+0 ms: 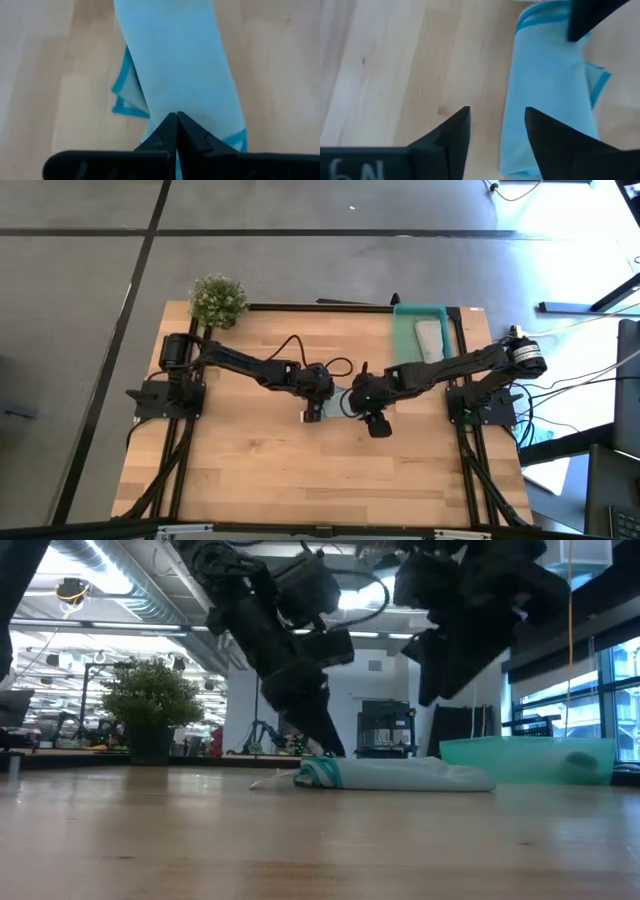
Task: Roll microfiber towels into tight, uniform cylinder then place into a basket
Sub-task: Roll the blue towel
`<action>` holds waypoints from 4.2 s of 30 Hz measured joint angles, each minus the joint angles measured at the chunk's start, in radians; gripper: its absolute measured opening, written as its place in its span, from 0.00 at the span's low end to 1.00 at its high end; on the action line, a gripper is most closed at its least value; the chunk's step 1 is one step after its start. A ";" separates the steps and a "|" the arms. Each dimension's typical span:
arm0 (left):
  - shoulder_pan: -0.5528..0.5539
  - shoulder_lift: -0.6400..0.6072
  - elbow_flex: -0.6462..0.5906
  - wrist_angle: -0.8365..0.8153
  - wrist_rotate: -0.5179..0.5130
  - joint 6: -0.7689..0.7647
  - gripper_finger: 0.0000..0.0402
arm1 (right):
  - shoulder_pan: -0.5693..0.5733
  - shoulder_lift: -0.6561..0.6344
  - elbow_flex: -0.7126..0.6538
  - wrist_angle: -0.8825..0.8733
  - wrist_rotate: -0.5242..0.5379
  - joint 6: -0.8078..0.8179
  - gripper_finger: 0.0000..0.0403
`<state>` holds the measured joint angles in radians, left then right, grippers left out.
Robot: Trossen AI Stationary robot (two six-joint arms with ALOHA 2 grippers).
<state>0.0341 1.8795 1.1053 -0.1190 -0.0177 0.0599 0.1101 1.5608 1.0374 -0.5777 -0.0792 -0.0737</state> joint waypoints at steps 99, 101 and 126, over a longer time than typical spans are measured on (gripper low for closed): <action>-0.002 -0.138 0.003 -0.077 -0.050 -0.060 0.00 | -0.349 0.311 0.100 -0.065 -0.621 -0.067 0.01; -0.001 -0.100 0.005 -0.073 -0.026 -0.059 0.00 | -0.349 0.311 0.100 -0.067 -0.620 -0.067 0.01; -0.079 0.085 0.008 -0.060 -0.027 0.153 0.00 | -0.455 0.321 0.101 -0.060 -0.731 0.090 0.02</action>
<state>-0.0444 1.9644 1.1133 -0.1787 -0.0451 0.2128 -0.3451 1.8822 1.1385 -0.6381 -0.8097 0.0166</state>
